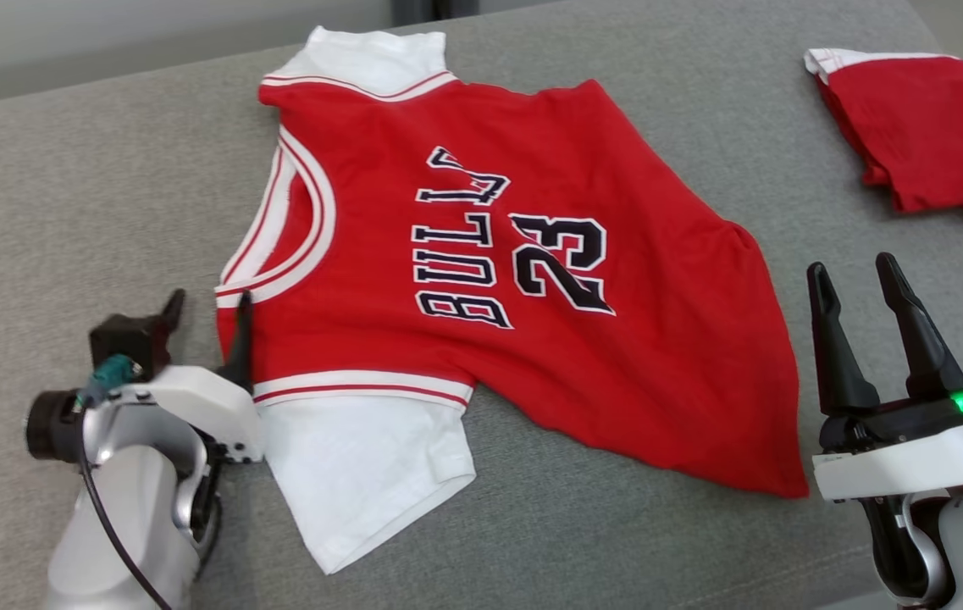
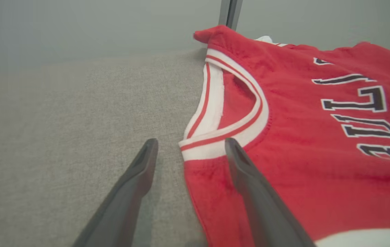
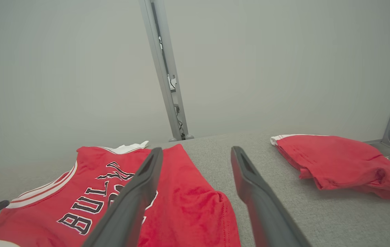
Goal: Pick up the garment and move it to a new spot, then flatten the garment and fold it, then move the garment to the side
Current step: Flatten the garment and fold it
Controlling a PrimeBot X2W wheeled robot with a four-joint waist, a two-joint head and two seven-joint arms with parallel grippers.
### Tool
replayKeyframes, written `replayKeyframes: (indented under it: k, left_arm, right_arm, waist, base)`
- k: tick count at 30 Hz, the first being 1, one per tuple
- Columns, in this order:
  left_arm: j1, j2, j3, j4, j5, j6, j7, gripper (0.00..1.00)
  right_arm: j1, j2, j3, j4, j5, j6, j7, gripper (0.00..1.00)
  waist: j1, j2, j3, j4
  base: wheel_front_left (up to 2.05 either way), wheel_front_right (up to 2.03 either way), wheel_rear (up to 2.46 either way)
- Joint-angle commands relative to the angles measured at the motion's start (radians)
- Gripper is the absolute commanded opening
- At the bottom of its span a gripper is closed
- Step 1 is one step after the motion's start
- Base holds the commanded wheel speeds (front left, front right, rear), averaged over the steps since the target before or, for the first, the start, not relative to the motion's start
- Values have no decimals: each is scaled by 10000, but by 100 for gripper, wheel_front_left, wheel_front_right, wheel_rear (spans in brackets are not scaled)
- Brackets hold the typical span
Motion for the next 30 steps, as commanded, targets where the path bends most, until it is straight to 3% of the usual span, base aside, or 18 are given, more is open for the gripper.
replayKeyframes:
  k: [1,4,11,12,13,14,21,30]
  left_arm:
    - [-315,167,59,245,98,164,66,100]
    - [-627,322,58,681,125,285,231,100]
    - [-936,321,-172,1176,91,-42,262,100]
    - [-968,298,-213,1257,78,-75,301,96]
    - [-1004,291,-234,1319,66,-85,302,16]
    - [-1037,281,-254,1375,50,-93,279,0]
    - [-1302,374,-42,1631,-248,-85,-26,0]
    - [-1746,1185,319,1916,-401,89,-150,0]
  right_arm:
    - [-151,4,50,-102,-88,-1,-87,100]
    - [-164,38,143,-141,-112,-1,-136,100]
    - [-82,82,113,-70,-148,-1,-182,100]
    - [-74,92,114,-56,-153,-1,-187,100]
    - [-70,98,111,-42,-164,-1,-192,100]
    - [-75,110,111,-32,-173,-1,-196,100]
    - [-182,120,160,32,-176,-1,-201,100]
    - [-213,58,-4,112,-233,-1,-203,100]
  waist:
    - [0,0,144,-274]
    - [0,0,160,-438]
    - [0,0,162,-556]
    - [0,0,161,-558]
    - [0,0,162,-556]
    - [0,0,164,-549]
    - [0,0,199,-368]
    - [0,0,158,60]
  base:
    - [0,0,0]
    - [0,0,0]
    - [0,0,0]
    - [0,0,0]
    - [0,0,0]
    - [0,0,0]
    - [0,0,0]
    - [0,0,0]
